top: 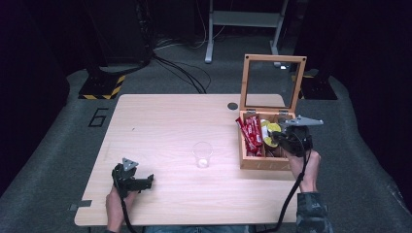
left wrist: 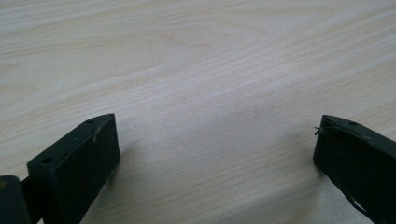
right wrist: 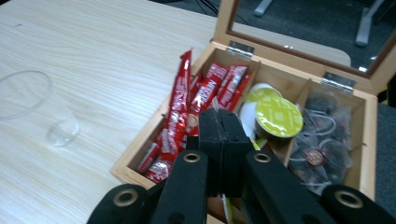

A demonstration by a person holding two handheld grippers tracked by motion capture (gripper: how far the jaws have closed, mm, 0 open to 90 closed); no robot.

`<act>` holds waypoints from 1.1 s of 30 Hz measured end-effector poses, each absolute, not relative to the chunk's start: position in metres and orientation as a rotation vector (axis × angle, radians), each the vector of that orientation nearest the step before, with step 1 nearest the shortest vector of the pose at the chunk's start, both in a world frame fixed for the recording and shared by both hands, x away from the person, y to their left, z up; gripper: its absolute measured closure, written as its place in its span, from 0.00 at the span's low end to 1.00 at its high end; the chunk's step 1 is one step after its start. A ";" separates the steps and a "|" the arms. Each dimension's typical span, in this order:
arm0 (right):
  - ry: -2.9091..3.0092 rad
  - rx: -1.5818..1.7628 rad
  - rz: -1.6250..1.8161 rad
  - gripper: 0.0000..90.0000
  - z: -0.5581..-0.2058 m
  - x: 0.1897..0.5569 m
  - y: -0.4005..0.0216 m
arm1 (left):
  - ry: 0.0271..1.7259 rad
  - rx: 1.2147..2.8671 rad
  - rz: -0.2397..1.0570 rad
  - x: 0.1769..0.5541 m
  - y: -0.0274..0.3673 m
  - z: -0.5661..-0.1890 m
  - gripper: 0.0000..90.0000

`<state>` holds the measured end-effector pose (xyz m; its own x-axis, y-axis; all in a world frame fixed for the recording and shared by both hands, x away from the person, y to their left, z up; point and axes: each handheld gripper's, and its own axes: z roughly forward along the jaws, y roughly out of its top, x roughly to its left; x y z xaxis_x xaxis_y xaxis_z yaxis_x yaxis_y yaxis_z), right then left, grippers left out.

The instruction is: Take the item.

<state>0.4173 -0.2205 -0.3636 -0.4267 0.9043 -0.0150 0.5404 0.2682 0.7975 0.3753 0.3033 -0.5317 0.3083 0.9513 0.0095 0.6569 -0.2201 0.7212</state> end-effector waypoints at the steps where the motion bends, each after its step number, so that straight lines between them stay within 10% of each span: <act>1: 2.072 1.295 1.023 1.00 -0.363 0.417 -0.218 | 1.422 1.965 0.616 0.375 0.303 -0.532 0.00; 33: 2.244 1.019 1.143 1.00 -0.347 0.421 -0.116 | 1.421 1.968 0.611 0.375 0.304 -0.531 0.00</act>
<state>0.4206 -0.1159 -0.3472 -0.6423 0.7655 -0.0390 0.4186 0.3929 0.8188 0.3753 0.3036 -0.5314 0.3116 0.9502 0.0075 0.6594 -0.2219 0.7183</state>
